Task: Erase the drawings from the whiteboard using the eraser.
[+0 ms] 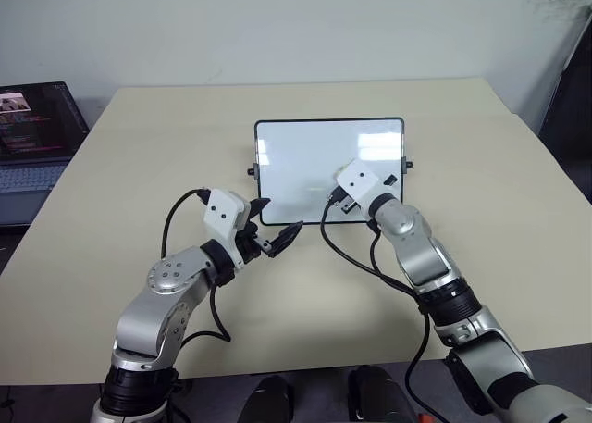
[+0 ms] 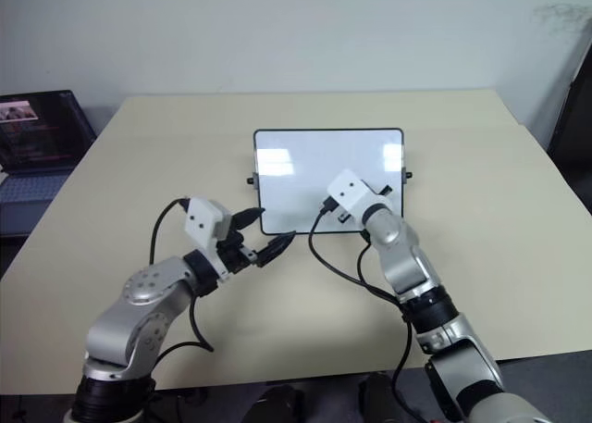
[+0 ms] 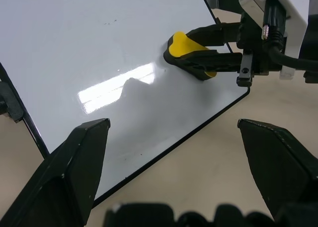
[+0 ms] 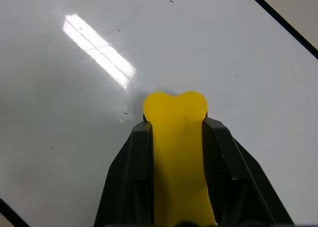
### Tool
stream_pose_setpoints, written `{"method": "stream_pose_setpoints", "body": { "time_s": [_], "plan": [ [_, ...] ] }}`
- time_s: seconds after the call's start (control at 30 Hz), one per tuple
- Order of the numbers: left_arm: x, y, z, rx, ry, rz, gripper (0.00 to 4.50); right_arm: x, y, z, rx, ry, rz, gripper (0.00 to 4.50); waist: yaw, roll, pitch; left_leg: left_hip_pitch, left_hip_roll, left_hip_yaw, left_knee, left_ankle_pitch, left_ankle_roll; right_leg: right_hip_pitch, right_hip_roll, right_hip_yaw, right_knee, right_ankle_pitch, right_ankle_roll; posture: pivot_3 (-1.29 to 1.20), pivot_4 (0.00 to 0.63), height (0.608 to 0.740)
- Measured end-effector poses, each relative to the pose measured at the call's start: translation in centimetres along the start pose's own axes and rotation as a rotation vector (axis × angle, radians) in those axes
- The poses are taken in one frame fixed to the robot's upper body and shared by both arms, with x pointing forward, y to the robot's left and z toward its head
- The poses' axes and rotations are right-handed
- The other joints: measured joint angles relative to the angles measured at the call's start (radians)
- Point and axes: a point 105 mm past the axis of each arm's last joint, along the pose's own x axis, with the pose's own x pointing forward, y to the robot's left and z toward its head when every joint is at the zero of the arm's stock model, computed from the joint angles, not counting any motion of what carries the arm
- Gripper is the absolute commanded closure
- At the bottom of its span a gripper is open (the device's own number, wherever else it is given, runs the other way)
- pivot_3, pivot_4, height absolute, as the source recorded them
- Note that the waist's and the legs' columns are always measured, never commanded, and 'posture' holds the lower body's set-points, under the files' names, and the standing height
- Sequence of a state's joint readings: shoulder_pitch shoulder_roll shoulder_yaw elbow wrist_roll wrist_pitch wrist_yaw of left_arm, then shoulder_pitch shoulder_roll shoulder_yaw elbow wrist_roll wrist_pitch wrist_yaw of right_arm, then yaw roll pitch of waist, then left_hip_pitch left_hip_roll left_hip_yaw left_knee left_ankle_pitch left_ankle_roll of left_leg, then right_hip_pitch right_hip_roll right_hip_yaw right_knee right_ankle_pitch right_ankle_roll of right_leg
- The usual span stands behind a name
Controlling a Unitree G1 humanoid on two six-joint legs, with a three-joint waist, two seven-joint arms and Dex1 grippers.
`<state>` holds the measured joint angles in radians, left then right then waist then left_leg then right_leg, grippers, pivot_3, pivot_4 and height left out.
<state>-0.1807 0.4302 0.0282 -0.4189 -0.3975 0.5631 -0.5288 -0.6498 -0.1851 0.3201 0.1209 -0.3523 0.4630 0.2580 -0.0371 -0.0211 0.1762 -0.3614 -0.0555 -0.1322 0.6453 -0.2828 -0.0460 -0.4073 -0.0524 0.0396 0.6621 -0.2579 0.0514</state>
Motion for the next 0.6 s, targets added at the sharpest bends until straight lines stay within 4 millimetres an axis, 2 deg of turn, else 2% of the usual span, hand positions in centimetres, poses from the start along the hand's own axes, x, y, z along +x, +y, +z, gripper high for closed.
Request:
{"method": "stream_pose_setpoints", "body": {
  "time_s": [0.33, 0.6],
  "plan": [
    [0.0, 0.1, 0.0, -0.001, -0.001, 0.013, 0.00, 0.3, 2.7, 1.2, -0.007, -0.024, 0.071, 3.52, -0.005, 0.000, 0.000, 0.000, 0.000, 0.000, 0.000, 0.000, 0.000, 0.000, 0.000, 0.000, 0.000, 0.000, 0.000, 0.00, 0.150, 0.740],
    [0.0, 0.1, 0.0, -0.001, -0.001, 0.015, 0.00, 0.2, 2.8, 1.3, 0.008, -0.025, 0.094, 3.52, -0.005, 0.000, 0.000, -0.001, 0.000, -0.001, 0.000, 0.000, 0.000, -0.001, 0.000, 0.000, 0.000, 0.000, 0.000, 0.00, 0.150, 0.740]
  ]
}}
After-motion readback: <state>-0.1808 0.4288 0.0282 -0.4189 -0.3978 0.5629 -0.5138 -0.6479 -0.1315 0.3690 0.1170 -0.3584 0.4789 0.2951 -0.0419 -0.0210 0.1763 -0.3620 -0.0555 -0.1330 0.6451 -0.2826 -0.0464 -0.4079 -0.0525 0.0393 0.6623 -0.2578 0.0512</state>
